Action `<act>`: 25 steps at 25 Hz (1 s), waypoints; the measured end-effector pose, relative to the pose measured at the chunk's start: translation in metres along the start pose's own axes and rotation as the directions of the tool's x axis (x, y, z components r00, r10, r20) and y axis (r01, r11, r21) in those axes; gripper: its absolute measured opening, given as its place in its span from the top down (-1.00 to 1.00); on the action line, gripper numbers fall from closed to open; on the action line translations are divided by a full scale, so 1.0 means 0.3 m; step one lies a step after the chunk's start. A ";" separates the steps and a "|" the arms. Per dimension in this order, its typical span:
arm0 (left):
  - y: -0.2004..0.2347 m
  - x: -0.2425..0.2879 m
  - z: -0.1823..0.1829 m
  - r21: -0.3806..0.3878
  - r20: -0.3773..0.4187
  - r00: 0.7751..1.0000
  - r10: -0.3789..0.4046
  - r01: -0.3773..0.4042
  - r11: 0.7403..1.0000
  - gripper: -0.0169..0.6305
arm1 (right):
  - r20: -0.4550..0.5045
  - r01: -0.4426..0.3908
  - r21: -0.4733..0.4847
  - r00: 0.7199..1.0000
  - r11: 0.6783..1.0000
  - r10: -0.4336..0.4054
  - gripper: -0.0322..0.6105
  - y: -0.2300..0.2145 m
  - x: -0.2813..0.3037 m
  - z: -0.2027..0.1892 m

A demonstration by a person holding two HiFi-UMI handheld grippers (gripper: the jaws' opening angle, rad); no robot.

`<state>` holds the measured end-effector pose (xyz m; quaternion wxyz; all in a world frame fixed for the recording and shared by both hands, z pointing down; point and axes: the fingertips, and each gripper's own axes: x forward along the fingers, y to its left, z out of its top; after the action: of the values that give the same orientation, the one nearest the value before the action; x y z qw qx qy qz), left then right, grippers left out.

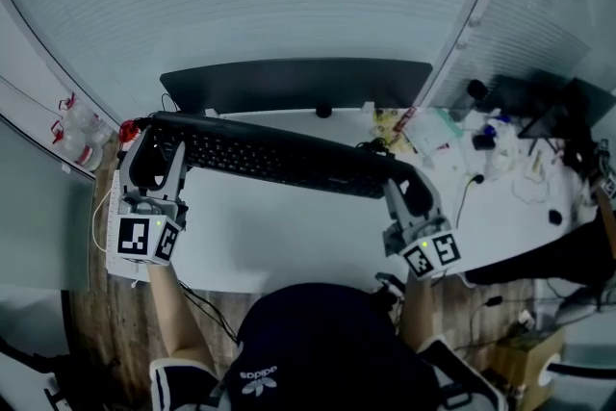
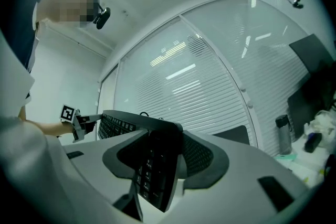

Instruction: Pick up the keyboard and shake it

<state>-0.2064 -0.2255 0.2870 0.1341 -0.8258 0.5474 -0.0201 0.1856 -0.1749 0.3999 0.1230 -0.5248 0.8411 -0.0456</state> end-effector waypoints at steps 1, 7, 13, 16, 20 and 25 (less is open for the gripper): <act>-0.003 0.006 0.014 0.011 0.001 1.000 -0.003 0.003 1.000 0.23 | 0.008 0.001 0.013 1.000 1.000 -0.001 0.30 -0.006 -0.001 0.003; -0.026 0.029 0.051 0.049 -0.005 1.000 -0.022 0.022 0.999 0.23 | 0.017 0.011 0.043 1.000 0.999 -0.012 0.30 -0.030 -0.014 -0.006; -0.044 0.032 0.017 0.040 -0.027 0.999 -0.031 0.032 0.999 0.23 | -0.001 0.025 0.042 1.000 0.999 -0.025 0.30 -0.048 -0.032 -0.033; -0.026 0.031 0.021 0.026 -0.014 1.000 -0.023 0.023 0.999 0.23 | -0.004 0.025 0.031 1.000 0.999 -0.024 0.30 -0.037 -0.021 -0.028; -0.006 0.033 0.038 0.025 -0.002 1.000 -0.020 0.020 0.999 0.23 | 0.005 0.025 0.016 1.000 1.000 -0.025 0.30 -0.019 0.000 -0.010; 0.048 0.060 0.086 0.052 0.032 0.999 -0.029 0.028 0.998 0.23 | -0.005 0.019 -0.043 1.000 0.999 -0.019 0.30 0.032 0.028 0.005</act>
<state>-0.2075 -0.2419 0.2566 0.1639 -0.8300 0.5327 -0.0227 0.1740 -0.1779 0.3952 0.1090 -0.5353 0.8371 -0.0299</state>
